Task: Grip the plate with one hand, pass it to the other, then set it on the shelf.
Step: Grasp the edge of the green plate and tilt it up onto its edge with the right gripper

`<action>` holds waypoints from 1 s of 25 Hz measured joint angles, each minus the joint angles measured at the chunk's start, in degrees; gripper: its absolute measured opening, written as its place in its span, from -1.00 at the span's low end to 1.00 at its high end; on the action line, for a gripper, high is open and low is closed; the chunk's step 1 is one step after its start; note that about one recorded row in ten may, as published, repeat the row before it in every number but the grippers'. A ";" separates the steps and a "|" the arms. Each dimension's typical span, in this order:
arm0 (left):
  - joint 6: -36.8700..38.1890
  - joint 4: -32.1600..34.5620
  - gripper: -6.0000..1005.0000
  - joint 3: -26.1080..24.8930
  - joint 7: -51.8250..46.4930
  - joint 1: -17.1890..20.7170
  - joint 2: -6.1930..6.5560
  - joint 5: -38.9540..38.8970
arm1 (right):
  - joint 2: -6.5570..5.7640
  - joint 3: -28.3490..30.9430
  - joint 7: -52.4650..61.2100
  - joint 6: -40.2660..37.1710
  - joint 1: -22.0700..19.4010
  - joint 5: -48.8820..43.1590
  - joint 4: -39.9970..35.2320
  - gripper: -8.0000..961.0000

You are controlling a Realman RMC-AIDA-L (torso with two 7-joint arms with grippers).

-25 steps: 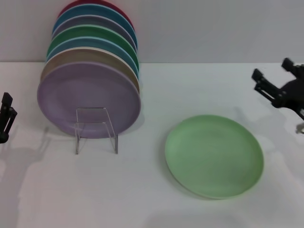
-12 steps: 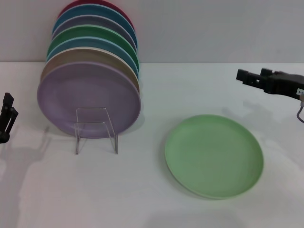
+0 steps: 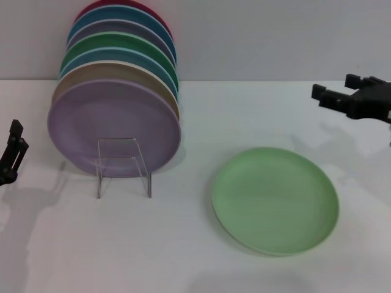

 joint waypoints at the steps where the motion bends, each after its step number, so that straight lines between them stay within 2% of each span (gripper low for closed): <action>1: -0.17 0.15 0.57 0.06 0.01 -0.11 -0.03 0.05 | 0.07 -4.01 -8.08 -7.15 -1.48 1.55 0.00 0.73; 2: -0.26 0.24 0.57 0.07 0.01 -0.13 -0.03 0.04 | 0.07 -4.01 -8.08 -7.15 -1.48 1.55 0.00 0.73; 6: -0.60 0.22 0.56 0.09 0.01 -0.19 -0.03 0.04 | -0.10 -14.20 -19.63 -24.74 -3.05 4.56 -0.61 0.73; 8: -0.64 0.21 0.56 0.09 0.01 -0.21 -0.03 0.03 | -0.15 -15.12 -19.74 -26.74 -2.89 4.56 -0.87 0.73; 15: -0.74 0.19 0.56 0.09 0.01 -0.28 -0.03 -0.02 | -0.30 -15.81 -17.72 -24.68 -1.48 3.90 -1.60 0.73; 18: -0.80 0.19 0.56 0.09 0.01 -0.32 -0.03 -0.03 | -0.29 -16.43 -22.87 -23.53 -1.84 7.57 -1.34 0.73; 21: -1.24 0.19 0.55 0.09 0.01 -0.43 -0.03 -0.05 | -0.07 -18.26 -37.30 -21.36 -2.46 19.39 -3.25 0.73; 25: -1.58 0.19 0.55 0.09 0.01 -0.45 -0.03 0.00 | -0.02 -18.98 -63.73 -9.61 -2.19 45.52 -12.24 0.73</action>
